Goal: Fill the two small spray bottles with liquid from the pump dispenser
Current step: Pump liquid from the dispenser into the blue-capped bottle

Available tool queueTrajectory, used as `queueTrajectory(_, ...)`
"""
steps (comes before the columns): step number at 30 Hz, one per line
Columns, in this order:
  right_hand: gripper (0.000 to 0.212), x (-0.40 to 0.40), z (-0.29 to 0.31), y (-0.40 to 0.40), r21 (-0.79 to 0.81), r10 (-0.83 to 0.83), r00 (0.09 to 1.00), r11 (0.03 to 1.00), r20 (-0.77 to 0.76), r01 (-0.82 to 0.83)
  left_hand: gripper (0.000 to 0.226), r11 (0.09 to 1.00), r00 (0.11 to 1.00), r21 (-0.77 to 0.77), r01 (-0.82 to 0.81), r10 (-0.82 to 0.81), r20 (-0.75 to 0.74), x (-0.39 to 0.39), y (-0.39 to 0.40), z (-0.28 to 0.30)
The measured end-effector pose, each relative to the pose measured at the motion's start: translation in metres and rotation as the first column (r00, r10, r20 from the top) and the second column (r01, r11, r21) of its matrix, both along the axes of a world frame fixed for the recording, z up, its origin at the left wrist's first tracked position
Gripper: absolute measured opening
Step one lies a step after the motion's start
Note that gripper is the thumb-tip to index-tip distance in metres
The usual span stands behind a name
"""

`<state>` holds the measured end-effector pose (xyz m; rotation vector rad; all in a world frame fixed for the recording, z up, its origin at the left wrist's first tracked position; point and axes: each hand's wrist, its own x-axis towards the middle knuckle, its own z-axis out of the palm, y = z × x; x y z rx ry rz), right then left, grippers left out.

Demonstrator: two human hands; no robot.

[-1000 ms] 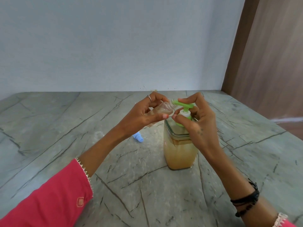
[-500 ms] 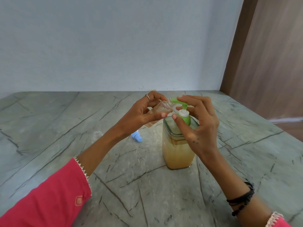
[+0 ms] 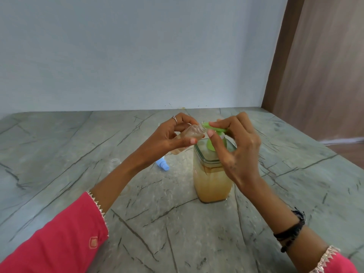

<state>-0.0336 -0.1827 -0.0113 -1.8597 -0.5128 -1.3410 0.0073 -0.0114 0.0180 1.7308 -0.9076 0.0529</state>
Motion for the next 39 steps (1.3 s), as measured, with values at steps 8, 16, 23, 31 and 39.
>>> queueTrajectory(8, 0.029, -0.0008, -0.0085, 0.0006, -0.022, 0.048, 0.998, 0.999, -0.028, -0.048, 0.027, 1.000, 1.000, -0.015, 0.024, -0.024, 0.015, -0.0014, -0.0005, 0.0042)
queueTrajectory(16, 0.034, -0.0001, -0.0040, 0.0013, 0.046, 0.097, 0.995, 0.994, -0.018, -0.096, 0.027, 1.000, 1.000, -0.020, 0.014, -0.014, 0.003, -0.0009, 0.0008, 0.0045)
queueTrajectory(23, 0.015, -0.0014, -0.0009, 0.0023, 0.011, 0.049, 0.999, 0.999, -0.001, -0.049, 0.026, 1.000, 1.000, -0.006, 0.000, 0.000, -0.013, 0.0003, -0.0004, -0.0022)
queueTrajectory(31, 0.027, -0.0027, -0.0046, 0.0014, -0.023, 0.066, 0.997, 0.997, -0.048, -0.067, 0.028, 1.000, 1.000, -0.017, 0.011, -0.011, -0.002, 0.0002, -0.0008, 0.0024)
queueTrajectory(39, 0.028, -0.0022, -0.0035, 0.0004, -0.021, 0.039, 0.999, 0.999, -0.033, -0.040, 0.031, 1.000, 1.000, -0.012, 0.021, -0.021, -0.005, -0.0007, -0.0001, 0.0029)
